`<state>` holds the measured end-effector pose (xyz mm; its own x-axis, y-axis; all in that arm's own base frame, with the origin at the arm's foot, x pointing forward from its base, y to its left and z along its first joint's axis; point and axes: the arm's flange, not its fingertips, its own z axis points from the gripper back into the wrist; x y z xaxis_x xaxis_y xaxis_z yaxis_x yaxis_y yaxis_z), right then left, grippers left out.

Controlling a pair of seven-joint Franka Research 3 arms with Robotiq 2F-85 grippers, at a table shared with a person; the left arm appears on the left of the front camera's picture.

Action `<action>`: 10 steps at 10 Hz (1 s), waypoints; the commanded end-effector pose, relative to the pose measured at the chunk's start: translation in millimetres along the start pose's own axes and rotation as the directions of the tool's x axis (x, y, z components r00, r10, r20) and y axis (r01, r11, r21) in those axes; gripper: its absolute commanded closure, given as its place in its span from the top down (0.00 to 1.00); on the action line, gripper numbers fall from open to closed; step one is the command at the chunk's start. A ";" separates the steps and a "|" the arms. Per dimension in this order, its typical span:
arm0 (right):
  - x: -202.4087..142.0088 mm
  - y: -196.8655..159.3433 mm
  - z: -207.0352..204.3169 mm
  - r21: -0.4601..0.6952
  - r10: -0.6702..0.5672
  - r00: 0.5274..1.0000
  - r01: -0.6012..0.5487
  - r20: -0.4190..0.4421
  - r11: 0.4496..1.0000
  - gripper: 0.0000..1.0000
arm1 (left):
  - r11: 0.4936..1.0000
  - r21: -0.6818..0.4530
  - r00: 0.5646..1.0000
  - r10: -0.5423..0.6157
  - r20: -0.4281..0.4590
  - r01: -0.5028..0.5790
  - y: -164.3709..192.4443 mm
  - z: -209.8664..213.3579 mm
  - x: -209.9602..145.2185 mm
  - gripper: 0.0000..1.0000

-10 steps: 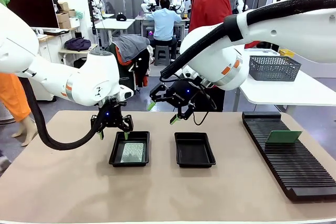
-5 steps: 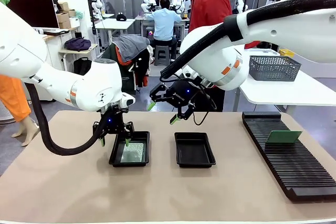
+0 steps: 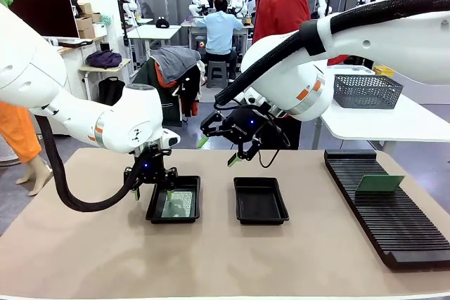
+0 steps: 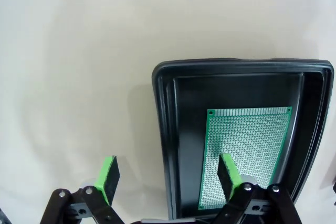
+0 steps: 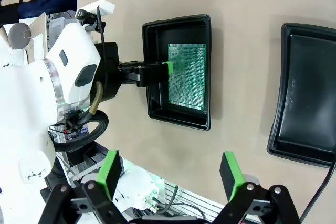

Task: Inspect and transfer BCBs to ESD trays.
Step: Pick up the ESD tray and place it on the left side of the table.

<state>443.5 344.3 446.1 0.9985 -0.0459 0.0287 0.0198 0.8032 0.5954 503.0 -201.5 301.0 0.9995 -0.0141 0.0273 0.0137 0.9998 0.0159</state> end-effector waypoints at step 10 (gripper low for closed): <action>1.1 1.6 -0.7 -0.013 -0.010 1.000 0.010 0.009 1.000 1.00 | 1.000 -0.001 1.000 -0.013 0.002 0.013 -1.6 2.0 -0.9 0.85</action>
<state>443.5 344.3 446.1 0.9985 -0.0459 0.0287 0.0198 0.8032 0.5954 502.0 -204.1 302.4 0.9994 -0.0189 0.0299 0.0184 0.9997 0.0166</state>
